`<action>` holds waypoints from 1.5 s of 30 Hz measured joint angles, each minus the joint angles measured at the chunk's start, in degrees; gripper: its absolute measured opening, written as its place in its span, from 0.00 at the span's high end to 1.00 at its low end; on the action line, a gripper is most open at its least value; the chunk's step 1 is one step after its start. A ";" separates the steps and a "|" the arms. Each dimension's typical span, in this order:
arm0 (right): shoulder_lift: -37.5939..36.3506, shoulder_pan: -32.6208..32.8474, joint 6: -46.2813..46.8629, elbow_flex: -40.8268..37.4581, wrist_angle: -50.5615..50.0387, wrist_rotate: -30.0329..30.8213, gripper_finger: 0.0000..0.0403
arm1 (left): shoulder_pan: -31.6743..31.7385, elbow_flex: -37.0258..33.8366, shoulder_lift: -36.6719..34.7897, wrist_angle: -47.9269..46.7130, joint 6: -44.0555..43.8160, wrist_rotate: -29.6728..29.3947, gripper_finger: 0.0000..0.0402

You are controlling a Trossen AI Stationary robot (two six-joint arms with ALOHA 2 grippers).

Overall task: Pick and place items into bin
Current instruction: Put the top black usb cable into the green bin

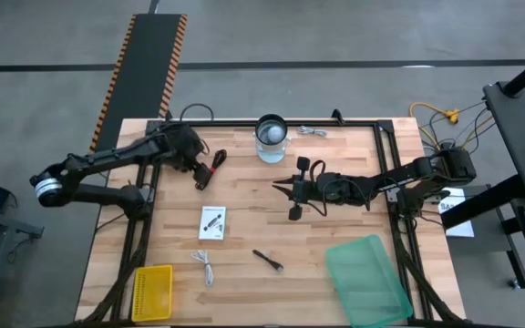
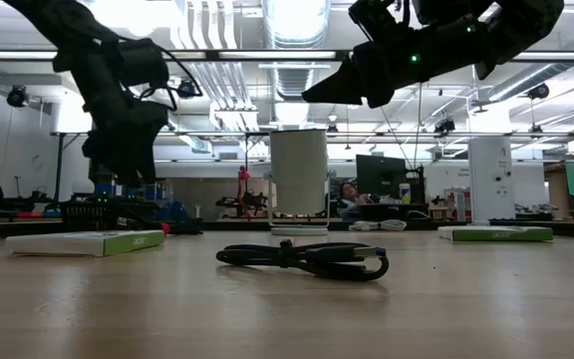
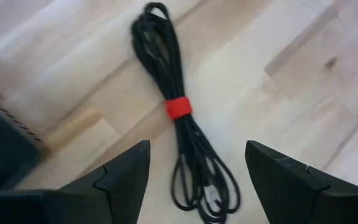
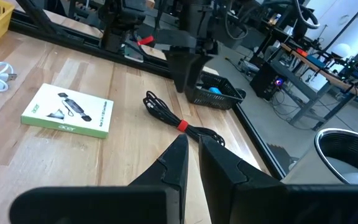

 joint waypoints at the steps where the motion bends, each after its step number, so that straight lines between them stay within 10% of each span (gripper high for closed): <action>1: 0.00 0.00 0.00 0.00 0.00 0.01 0.93 | -0.71 -0.05 0.00 0.00 -0.58 -0.05 0.39; 36: 0.00 0.00 0.02 0.00 0.02 -0.01 0.93 | -5.52 -11.32 0.04 5.98 -8.95 2.08 0.39; 45: -0.02 0.00 0.02 0.00 0.00 0.01 0.93 | -5.52 -10.44 0.02 6.10 -5.75 2.06 0.78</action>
